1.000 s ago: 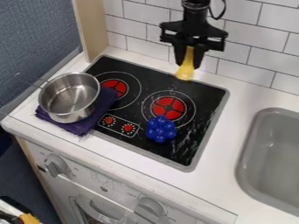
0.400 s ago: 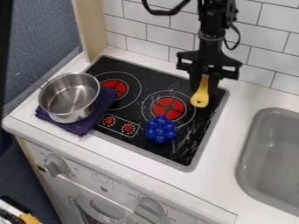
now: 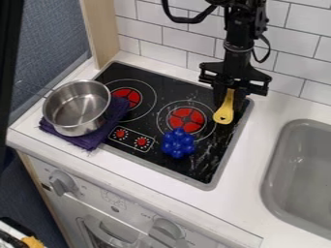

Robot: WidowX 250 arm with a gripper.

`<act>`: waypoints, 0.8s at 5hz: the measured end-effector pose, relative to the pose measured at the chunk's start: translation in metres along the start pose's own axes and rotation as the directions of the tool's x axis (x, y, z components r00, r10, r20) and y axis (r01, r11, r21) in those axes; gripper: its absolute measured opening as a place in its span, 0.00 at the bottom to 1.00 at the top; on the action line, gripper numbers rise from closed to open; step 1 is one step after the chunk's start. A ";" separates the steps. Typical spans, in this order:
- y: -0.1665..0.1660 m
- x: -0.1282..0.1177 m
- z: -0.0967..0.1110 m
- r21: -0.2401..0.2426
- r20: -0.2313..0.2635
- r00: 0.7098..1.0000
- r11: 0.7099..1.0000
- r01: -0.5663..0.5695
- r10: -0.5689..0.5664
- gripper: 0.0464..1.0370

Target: Move the yellow brush to the right upper side of the stove

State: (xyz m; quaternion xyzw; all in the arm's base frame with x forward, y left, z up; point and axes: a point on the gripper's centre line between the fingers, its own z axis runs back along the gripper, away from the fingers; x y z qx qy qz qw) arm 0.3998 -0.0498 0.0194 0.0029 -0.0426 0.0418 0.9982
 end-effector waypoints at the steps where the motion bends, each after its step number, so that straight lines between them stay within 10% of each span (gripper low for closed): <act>1: -0.002 -0.003 0.000 -0.012 -0.020 1.000 1.000 0.022 -0.022 0.66; 2: -0.004 -0.003 0.010 -0.030 -0.015 0.999 0.999 0.045 -0.045 0.92; 4: 0.004 0.005 0.073 -0.066 0.098 0.993 0.996 0.067 -0.060 0.96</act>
